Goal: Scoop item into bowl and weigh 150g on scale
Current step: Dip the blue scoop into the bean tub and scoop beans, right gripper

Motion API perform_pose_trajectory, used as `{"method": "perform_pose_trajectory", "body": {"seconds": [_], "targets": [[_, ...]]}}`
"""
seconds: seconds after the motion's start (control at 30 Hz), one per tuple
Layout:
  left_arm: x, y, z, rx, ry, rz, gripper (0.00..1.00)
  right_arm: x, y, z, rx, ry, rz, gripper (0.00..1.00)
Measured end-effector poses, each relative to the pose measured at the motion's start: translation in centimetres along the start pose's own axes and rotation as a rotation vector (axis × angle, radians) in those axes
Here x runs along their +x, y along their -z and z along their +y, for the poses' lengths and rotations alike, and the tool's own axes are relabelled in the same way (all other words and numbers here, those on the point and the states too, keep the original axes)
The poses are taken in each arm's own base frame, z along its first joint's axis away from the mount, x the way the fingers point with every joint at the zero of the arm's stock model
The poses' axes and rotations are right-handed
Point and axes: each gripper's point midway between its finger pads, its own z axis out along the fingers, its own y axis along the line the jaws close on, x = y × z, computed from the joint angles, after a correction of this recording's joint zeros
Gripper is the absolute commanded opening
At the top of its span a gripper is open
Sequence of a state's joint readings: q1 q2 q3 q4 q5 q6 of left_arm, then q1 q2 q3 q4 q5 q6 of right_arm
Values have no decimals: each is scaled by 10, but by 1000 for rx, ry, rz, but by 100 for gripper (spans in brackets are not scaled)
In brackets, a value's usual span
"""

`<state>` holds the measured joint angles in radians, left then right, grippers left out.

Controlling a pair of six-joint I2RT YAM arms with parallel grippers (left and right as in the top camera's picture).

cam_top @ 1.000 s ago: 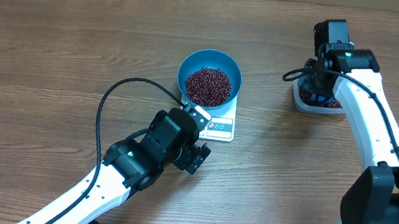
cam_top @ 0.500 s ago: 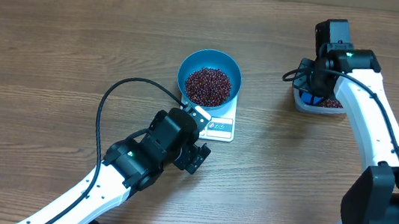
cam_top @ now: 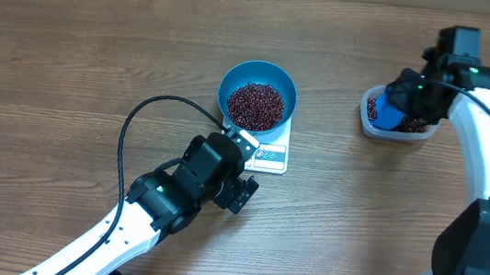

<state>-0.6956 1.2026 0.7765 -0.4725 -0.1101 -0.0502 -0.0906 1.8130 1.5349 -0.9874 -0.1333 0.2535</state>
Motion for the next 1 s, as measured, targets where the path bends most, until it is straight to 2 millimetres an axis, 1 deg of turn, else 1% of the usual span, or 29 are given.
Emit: {"method": "perform_pose_trajectory", "body": {"seconds": [0.13, 0.23, 0.47, 0.7, 0.9, 1.0], "targets": [[0, 0, 0, 0, 0, 0, 99, 3, 3, -13, -27, 9, 33, 4], [0, 0, 0, 1, 0, 0, 100, 3, 5, -18, -50, 10, 43, 4], [0, 0, 0, 0, 0, 0, 99, 0, 11, -22, -154, -16, 53, 4], [0, 0, 0, 0, 0, 0, 100, 1, 15, -18, -227, 16, 63, 4], [0, 0, 0, 0, 0, 0, 99, 0, 15, -19, -226, 83, 51, 4], [0, 0, 0, 0, 0, 0, 100, -5, 13, -30, -161, 108, 28, 4]]}}
